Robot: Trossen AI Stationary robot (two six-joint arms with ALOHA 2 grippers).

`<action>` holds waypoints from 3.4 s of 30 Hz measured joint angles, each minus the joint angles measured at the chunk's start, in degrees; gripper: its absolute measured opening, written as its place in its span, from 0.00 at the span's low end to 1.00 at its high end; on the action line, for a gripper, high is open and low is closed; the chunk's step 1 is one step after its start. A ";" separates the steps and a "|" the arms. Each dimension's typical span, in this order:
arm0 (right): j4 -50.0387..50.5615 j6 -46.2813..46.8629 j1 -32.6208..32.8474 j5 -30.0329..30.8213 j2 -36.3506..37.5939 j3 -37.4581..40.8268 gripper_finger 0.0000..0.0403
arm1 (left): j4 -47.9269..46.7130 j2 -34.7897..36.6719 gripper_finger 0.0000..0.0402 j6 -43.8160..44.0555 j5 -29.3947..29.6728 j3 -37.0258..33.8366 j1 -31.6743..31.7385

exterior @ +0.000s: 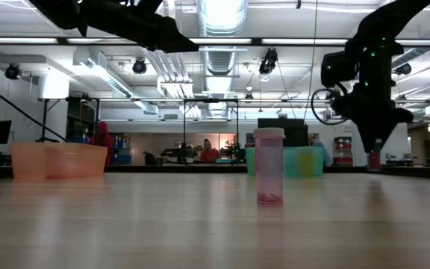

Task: Pick and place medicine bottles into bin by pill shape (circle, oval)
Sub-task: Put the blue capsule bottle into the green bin

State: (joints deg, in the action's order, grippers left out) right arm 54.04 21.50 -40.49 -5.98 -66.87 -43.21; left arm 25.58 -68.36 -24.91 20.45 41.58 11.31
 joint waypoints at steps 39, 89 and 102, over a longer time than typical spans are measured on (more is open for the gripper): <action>10.47 -26.70 0.73 3.63 -34.24 -55.98 0.25 | 0.00 0.00 0.59 0.00 0.00 0.00 0.00; 8.02 -32.02 0.70 6.10 -49.08 -58.20 0.25 | 0.00 0.00 0.59 -0.05 0.00 0.00 0.00; 7.25 -32.68 0.70 6.14 -49.75 -58.15 0.25 | 0.00 0.00 0.59 -0.94 0.00 0.00 0.00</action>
State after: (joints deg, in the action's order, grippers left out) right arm 61.29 -11.18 -39.79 0.16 -116.62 -101.36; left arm 25.58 -68.36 -25.85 20.44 41.58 11.31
